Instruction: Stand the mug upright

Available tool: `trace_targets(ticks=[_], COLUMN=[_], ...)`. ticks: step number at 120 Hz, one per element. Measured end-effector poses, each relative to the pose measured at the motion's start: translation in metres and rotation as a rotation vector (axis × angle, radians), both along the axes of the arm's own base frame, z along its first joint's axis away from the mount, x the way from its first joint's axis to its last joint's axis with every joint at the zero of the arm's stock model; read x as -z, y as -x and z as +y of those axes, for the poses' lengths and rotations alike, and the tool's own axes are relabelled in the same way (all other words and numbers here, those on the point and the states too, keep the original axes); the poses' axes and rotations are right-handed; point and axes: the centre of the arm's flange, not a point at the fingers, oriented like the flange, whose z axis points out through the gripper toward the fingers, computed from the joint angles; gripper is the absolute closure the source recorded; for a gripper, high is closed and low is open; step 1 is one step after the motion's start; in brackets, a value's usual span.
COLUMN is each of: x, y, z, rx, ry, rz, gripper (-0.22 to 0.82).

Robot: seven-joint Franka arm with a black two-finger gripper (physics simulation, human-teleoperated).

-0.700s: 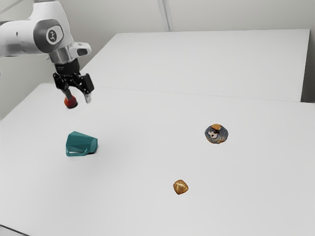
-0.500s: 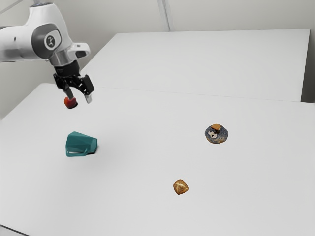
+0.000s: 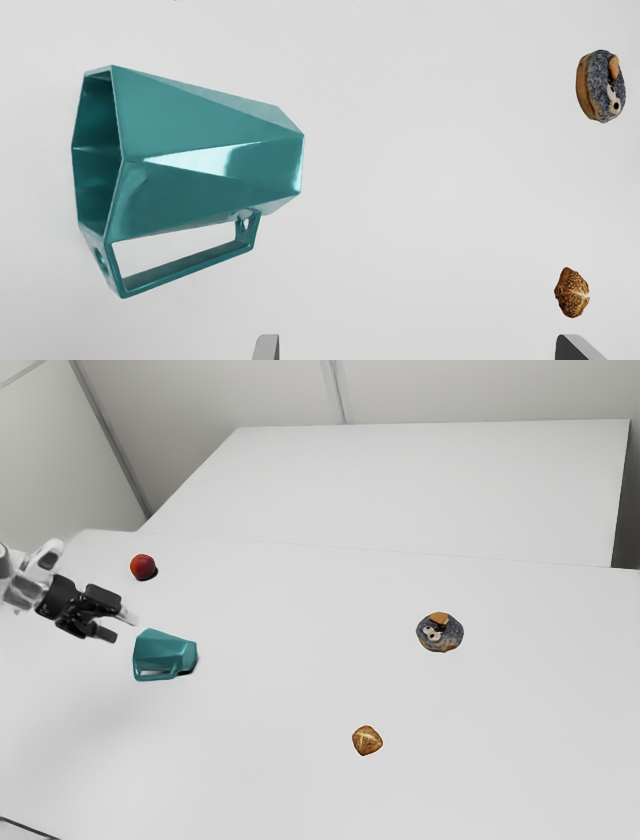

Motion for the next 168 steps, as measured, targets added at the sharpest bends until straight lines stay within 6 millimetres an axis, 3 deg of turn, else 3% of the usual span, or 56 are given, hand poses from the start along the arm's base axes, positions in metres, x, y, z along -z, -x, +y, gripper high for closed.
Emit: trace_targets(ticks=[28,60,95,136,168], x=[0.04,0.101,0.136,0.165,0.184], y=[0.046,0.056,0.034,0.026,0.02], z=[0.047,0.069,0.072,0.085,0.069], rx=[0.035,0.143,0.246,0.325,0.376], ry=[0.053,0.05,0.031,-0.02,-0.023], rz=[-0.227,-0.387,-0.601,-0.755,-0.849], gripper=[0.0,0.0,0.0,0.0,0.0])
